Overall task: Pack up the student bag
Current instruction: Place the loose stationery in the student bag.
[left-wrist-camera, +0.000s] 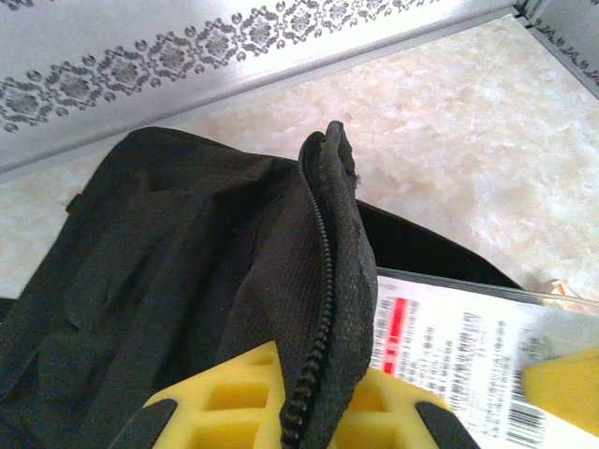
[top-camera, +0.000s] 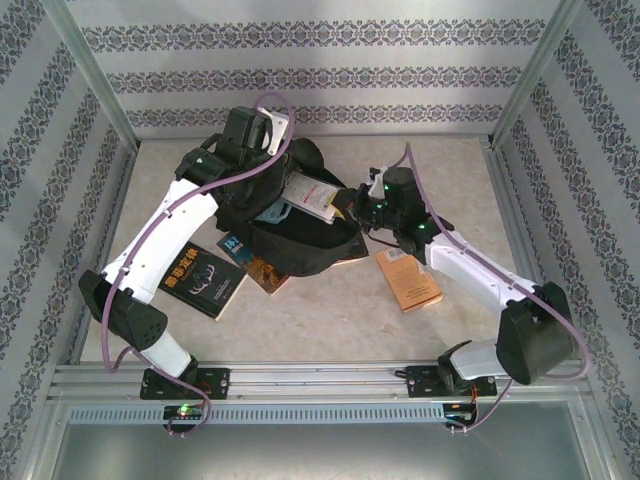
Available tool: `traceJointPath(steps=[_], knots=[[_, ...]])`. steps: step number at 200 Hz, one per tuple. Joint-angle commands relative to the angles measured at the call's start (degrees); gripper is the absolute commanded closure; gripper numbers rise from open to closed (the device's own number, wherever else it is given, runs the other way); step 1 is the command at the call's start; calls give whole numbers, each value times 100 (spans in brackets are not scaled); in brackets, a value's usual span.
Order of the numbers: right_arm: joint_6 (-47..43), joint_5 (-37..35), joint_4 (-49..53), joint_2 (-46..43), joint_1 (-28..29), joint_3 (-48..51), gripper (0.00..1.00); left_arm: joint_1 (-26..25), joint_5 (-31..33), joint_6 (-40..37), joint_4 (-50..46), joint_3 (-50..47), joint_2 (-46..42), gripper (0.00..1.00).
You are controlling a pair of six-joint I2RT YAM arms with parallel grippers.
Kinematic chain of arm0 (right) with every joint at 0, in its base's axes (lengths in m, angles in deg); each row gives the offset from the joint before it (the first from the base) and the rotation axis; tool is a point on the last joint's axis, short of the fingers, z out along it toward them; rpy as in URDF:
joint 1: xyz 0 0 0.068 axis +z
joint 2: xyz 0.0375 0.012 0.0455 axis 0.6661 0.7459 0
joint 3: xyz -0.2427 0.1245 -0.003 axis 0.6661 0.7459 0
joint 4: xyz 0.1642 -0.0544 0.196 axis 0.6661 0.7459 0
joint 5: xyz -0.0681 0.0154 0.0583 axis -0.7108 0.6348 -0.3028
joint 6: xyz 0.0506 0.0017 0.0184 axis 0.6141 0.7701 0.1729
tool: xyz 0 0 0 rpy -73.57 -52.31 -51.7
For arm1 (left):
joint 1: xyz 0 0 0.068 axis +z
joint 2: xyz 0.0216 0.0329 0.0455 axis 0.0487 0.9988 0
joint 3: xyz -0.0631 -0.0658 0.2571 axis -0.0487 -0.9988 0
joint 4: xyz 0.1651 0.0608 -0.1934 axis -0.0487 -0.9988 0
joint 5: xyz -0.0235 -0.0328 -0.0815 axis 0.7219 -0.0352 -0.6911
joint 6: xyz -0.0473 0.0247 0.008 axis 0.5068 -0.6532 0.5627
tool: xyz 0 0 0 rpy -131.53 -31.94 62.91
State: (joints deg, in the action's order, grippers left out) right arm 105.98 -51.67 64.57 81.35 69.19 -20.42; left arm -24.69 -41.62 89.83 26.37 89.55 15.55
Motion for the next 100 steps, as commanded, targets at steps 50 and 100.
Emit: traceJointPath(steps=[50, 100], knots=[[576, -340, -506, 1953, 438, -1403, 94, 191, 1, 354, 1039, -282, -468, 100], [222, -308, -320, 3666, 765, -3164, 83, 682, -507, 897, 1619, -750, -739, 100]])
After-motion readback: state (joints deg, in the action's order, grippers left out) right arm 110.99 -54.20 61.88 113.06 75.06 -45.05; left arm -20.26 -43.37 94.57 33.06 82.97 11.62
